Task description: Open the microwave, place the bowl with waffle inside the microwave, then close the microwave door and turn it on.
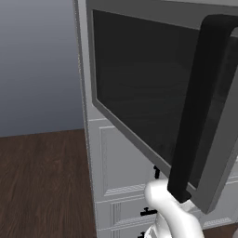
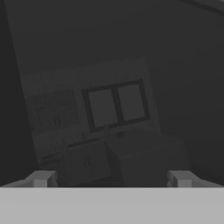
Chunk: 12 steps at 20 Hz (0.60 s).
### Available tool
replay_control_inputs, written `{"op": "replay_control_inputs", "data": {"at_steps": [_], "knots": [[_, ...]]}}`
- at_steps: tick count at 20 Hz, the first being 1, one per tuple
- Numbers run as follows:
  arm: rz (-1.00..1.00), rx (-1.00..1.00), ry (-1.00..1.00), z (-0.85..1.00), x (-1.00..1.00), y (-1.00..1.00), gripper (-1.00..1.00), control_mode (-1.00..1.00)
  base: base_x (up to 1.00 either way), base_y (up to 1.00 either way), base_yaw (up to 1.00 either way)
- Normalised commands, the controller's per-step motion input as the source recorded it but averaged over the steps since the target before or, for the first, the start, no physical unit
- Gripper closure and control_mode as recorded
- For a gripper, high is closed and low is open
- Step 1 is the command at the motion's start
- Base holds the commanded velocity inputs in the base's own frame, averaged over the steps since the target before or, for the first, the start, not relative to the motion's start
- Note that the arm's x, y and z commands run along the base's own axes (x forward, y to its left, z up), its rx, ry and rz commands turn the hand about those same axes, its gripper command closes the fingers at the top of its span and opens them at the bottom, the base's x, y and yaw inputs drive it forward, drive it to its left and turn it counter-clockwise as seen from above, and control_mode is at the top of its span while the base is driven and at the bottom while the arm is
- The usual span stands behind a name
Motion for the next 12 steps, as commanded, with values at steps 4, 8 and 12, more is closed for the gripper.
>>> {"op": "replay_control_inputs", "data": {"at_steps": [4, 8, 12], "knots": [[0.00, 0.00, 0.06, 0.00, 0.30, 0.38, -1.00, -1.00, 0.00, 0.00, 0.00], [0.00, -0.01, 0.00, -0.11, 0.20, 0.51, -1.00, -1.00, 0.00, 0.00, 0.00], [0.00, 0.00, 0.00, -0.07, 0.01, 0.56, -1.00, -1.00, 0.00, 0.00, 0.00]]}}
